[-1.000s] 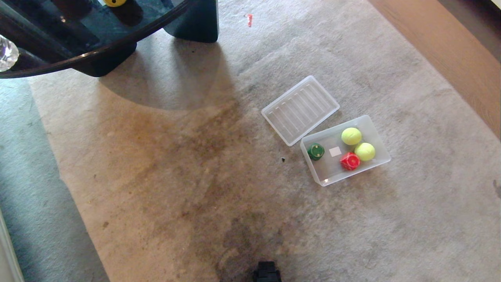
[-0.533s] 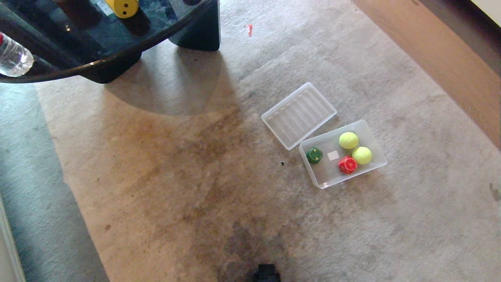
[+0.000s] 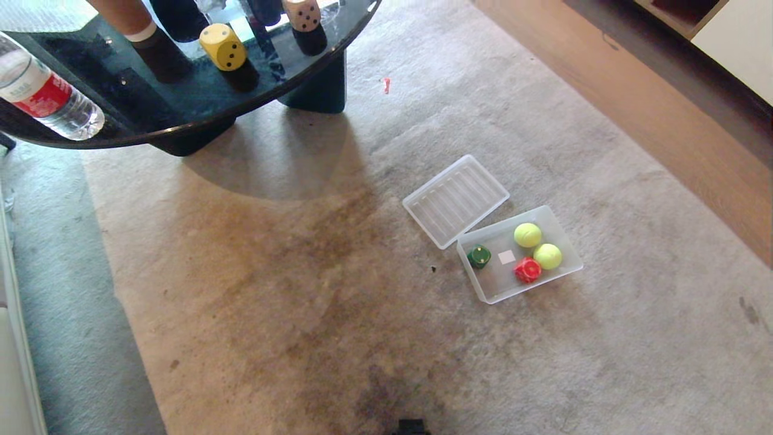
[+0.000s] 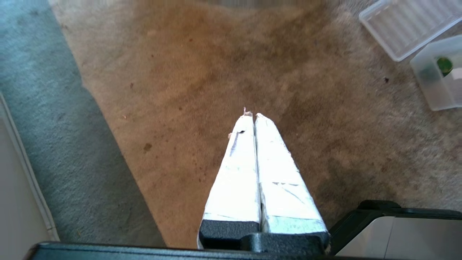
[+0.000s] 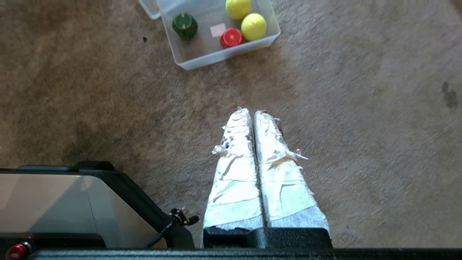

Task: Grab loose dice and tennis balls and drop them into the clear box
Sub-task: Pick up toys out of the box

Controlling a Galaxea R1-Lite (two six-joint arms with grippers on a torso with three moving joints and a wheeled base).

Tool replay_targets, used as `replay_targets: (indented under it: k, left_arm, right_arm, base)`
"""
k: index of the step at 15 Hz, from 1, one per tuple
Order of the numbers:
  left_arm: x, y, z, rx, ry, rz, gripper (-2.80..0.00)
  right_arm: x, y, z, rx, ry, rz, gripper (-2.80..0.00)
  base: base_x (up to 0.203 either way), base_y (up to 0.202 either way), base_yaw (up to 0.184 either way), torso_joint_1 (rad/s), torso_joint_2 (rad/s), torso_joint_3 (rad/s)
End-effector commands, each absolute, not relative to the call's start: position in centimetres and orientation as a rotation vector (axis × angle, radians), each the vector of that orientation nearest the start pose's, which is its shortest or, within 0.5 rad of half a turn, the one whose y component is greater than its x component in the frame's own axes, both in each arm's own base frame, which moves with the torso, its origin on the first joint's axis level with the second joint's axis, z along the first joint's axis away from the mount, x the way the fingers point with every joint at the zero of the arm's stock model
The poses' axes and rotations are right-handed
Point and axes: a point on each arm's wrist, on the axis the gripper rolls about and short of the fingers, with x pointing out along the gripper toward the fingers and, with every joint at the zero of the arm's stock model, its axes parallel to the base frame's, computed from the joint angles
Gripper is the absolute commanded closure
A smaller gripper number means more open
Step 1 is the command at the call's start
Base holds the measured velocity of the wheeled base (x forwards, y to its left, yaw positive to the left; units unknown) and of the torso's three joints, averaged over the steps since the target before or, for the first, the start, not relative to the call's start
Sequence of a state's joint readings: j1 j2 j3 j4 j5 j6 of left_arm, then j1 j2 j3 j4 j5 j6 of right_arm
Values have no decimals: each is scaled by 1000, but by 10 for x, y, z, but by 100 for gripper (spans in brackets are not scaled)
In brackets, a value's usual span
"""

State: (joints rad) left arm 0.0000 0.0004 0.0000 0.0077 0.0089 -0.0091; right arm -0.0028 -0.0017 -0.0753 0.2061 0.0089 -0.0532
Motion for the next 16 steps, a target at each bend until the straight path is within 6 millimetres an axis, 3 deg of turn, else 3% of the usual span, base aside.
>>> replay_targets:
  k: [1, 5, 16]
  left_arm:
    - [-23, 0, 74, -9, 9, 9, 0]
    - [-23, 0, 74, -9, 9, 9, 0]
    - [-23, 0, 75, -8, 8, 9, 0]
  right_arm:
    - [-30, 0, 75, -53, 131, 10, 0]
    - [-30, 0, 75, -54, 132, 11, 0]
    - [-30, 0, 75, -54, 133, 10, 0]
  base:
    - [0, 0, 0, 2, 5, 201]
    - [0, 0, 0, 2, 4, 144]
    - [0, 0, 0, 0, 1, 5]
